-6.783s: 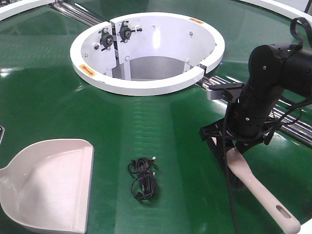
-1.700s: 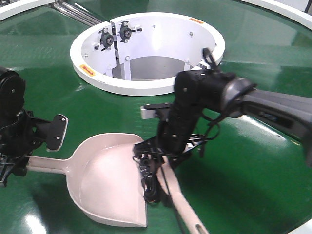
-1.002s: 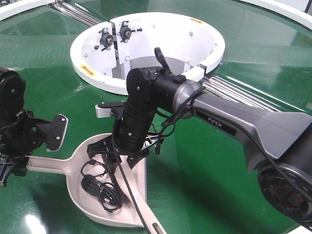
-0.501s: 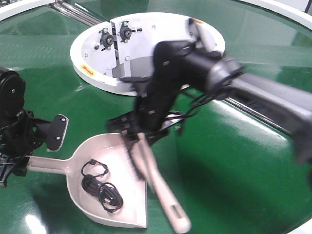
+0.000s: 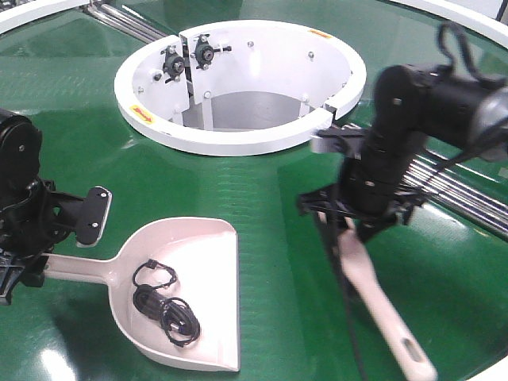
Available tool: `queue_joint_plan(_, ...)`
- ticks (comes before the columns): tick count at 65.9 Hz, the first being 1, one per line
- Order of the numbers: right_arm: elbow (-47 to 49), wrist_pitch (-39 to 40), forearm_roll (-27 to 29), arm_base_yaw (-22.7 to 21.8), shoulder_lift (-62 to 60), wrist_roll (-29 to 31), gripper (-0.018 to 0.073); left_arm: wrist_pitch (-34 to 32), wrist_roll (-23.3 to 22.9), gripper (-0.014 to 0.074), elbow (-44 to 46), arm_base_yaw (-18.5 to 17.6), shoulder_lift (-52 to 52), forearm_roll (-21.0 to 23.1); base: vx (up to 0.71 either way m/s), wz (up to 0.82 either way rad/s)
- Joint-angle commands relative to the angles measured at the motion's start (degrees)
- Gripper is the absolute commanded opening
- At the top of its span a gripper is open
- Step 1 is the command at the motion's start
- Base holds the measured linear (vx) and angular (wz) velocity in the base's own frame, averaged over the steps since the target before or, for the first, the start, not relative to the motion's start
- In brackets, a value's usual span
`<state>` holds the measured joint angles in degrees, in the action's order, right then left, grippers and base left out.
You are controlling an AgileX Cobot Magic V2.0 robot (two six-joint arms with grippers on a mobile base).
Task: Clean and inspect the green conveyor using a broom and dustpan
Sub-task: 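Move the brush with the right gripper back beside the dustpan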
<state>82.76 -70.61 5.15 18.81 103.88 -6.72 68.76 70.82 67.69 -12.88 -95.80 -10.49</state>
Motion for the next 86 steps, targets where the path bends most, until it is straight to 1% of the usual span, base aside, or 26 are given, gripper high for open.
queue_joint_plan(1, -0.74, -2.82, 0.66, -1.99, -3.27, 2.76, -0.0006, 1.02, 1.01, -0.0023, 1.39, -0.56, 1.99, 0.51, 0.0, 0.0)
queue_joint_plan(7, -1.94, -2.82, 0.22, -2.48, -3.05, 4.33, -0.0006, 1.02, 1.01, -0.0023, 1.39, -0.56, 1.99, 0.51, 0.0, 0.0)
queue_joint_plan(23, -1.88, -2.17, -2.54, -2.48, -0.12, 4.42, -0.0006, 1.02, 1.01, -0.0023, 1.39, -0.56, 1.99, 0.51, 0.0, 0.0)
queue_joint_plan(42, -1.88, -1.2, -2.1, -3.08, 3.02, 4.47, -0.0006, 1.02, 1.01, -0.0023, 1.39, -0.56, 1.99, 0.51, 0.0, 0.0)
queue_joint_plan(86, -1.88, -0.72, -1.91, -3.08, 3.03, 4.42, -0.0001, 1.02, 1.01, -0.0023, 1.39, -0.56, 1.99, 0.51, 0.0, 0.0)
